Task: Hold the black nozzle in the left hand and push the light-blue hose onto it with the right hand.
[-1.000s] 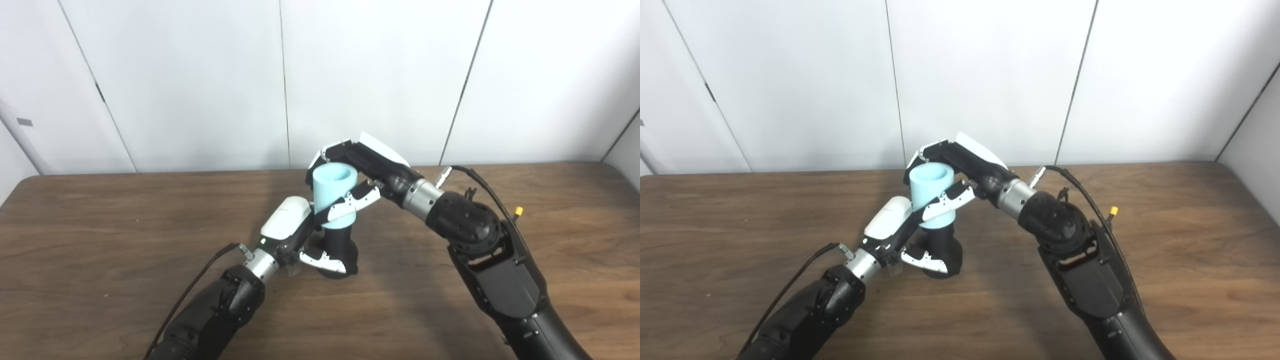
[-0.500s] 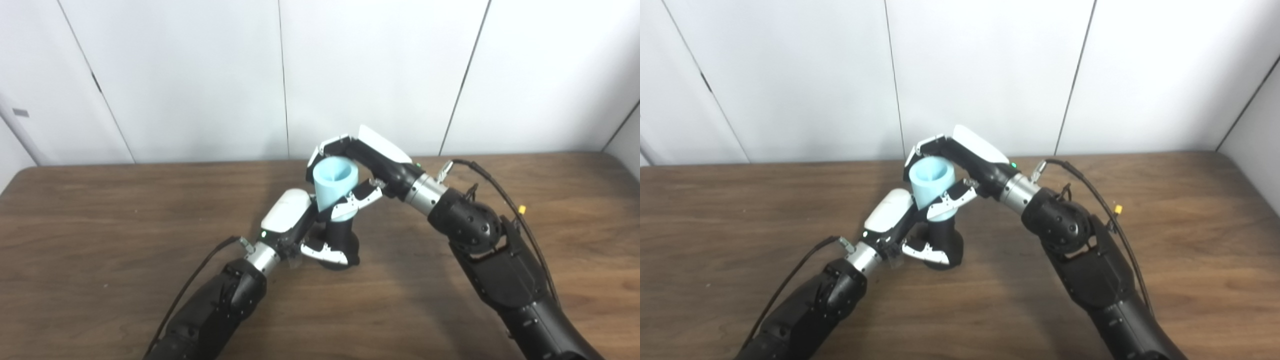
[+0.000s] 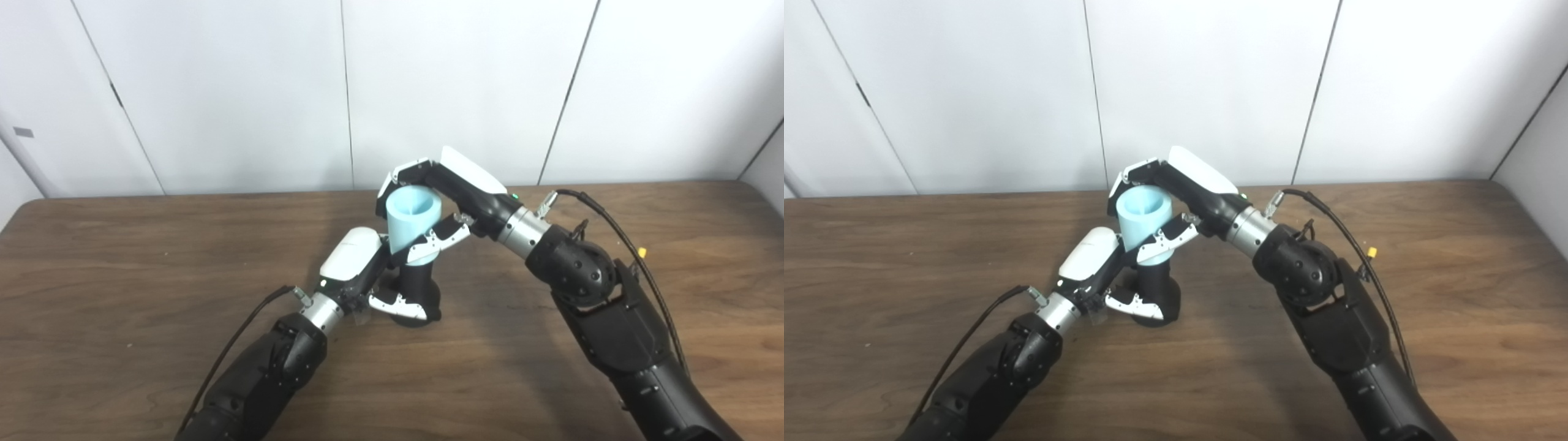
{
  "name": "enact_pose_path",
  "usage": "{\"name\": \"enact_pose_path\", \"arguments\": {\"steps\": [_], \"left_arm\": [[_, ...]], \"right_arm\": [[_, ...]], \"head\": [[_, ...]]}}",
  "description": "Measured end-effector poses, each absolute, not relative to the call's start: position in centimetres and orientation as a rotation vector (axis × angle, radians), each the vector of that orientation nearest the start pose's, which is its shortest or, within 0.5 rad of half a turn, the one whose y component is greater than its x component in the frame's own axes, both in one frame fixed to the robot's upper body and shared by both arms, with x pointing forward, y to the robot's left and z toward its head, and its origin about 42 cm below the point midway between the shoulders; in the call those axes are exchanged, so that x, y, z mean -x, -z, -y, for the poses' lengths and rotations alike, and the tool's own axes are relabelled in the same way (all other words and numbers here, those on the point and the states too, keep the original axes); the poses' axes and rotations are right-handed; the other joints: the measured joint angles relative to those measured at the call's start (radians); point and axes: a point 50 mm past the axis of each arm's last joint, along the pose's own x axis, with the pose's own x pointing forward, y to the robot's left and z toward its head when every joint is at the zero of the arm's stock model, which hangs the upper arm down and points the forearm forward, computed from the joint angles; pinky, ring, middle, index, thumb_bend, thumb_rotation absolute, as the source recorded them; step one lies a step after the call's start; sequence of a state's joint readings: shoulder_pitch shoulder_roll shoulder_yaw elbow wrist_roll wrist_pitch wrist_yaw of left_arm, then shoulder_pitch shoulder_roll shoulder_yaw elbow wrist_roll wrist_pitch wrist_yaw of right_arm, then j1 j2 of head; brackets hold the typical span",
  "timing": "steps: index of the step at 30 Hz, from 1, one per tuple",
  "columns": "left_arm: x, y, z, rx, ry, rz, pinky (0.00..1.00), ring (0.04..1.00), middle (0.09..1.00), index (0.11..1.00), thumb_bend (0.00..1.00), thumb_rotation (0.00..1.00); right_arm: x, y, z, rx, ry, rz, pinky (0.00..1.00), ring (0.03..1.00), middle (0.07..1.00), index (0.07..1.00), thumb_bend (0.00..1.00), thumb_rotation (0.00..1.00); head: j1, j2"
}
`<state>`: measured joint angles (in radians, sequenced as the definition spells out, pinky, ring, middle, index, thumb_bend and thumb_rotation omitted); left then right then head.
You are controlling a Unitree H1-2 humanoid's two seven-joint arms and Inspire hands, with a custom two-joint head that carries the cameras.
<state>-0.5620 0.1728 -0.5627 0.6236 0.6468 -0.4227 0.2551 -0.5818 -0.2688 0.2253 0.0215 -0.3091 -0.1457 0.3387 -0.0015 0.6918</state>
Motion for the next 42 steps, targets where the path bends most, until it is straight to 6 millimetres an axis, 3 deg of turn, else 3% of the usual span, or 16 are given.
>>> {"name": "enact_pose_path", "arguments": {"steps": [8, 24, 42], "left_arm": [[-41.0, -11.7, -11.4, -0.922, 0.553, 0.548, 0.44, 0.531, 0.451, 0.496, 0.53, 0.0], [-40.4, -11.6, -11.0, -0.914, 0.573, 0.551, 0.42, 0.508, 0.447, 0.491, 0.53, 0.0], [-40.3, -11.6, -10.9, -0.912, 0.578, 0.551, 0.43, 0.517, 0.456, 0.491, 0.53, 0.0]], "right_arm": [[-41.8, -27.8, 17.0, 0.716, -0.503, 0.539, 0.37, 0.443, 0.485, 0.483, 0.5, 0.0], [-39.6, -26.6, 16.9, 0.642, -0.417, 0.443, 0.36, 0.436, 0.477, 0.497, 0.5, 0.0], [-39.2, -27.7, 19.6, 0.72, -0.481, 0.412, 0.35, 0.439, 0.485, 0.494, 0.5, 0.0]], "head": [[0.0, 0.009], [0.002, 0.017], [-0.003, 0.031]]}}
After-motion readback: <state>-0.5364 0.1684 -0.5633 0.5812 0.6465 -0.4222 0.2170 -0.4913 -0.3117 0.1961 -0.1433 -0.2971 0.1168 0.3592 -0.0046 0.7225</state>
